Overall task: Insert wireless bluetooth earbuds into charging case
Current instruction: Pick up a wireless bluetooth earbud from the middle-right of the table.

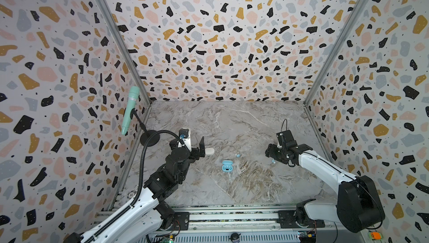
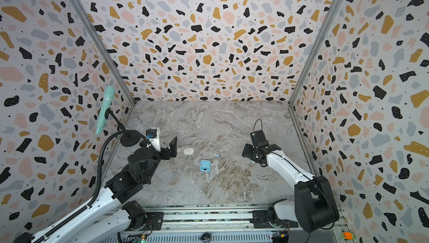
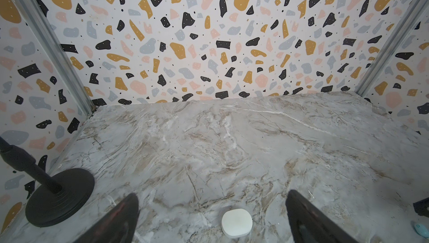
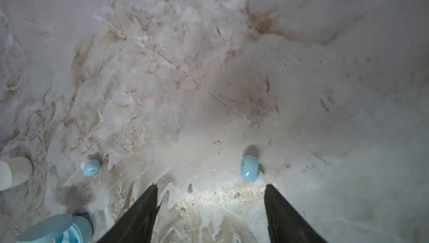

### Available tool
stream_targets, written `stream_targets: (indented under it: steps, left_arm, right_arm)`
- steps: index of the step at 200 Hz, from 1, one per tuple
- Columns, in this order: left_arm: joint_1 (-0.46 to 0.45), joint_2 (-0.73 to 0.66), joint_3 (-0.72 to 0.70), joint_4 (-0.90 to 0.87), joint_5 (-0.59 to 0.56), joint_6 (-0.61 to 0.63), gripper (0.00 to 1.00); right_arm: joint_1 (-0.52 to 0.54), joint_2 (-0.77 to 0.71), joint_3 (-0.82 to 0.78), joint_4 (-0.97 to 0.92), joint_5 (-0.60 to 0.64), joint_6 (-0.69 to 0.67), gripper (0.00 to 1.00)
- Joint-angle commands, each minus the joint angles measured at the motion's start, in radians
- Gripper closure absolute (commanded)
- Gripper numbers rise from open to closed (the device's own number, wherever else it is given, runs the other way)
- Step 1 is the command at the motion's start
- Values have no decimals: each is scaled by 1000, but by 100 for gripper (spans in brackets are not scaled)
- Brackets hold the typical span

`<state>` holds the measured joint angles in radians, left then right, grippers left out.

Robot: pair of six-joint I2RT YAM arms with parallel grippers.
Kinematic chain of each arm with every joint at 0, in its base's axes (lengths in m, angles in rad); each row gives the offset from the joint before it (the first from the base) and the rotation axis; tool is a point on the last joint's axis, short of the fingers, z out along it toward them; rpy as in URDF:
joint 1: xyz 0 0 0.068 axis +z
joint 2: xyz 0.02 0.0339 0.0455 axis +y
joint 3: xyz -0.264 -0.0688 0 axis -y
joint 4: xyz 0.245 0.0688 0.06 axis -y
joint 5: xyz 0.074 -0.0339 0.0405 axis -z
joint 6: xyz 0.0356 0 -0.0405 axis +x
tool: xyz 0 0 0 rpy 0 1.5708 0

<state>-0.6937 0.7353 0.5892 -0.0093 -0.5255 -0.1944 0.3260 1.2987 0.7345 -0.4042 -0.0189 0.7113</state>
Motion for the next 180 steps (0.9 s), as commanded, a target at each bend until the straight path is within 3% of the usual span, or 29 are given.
stream_targets:
  steps: [1, 79, 180]
  left_arm:
    - [6, 0, -4, 2, 17, 18, 0]
    - [6, 7, -5, -2, 43, 19, 0]
    - [6, 16, -5, -1, 54, 24, 0]
  right_arm:
    - [-5, -12, -10, -12, 2, 64, 28]
    - [-7, 23, -30, 6, 20, 65, 35]
    - [-47, 76, -41, 45, 1, 16, 54]
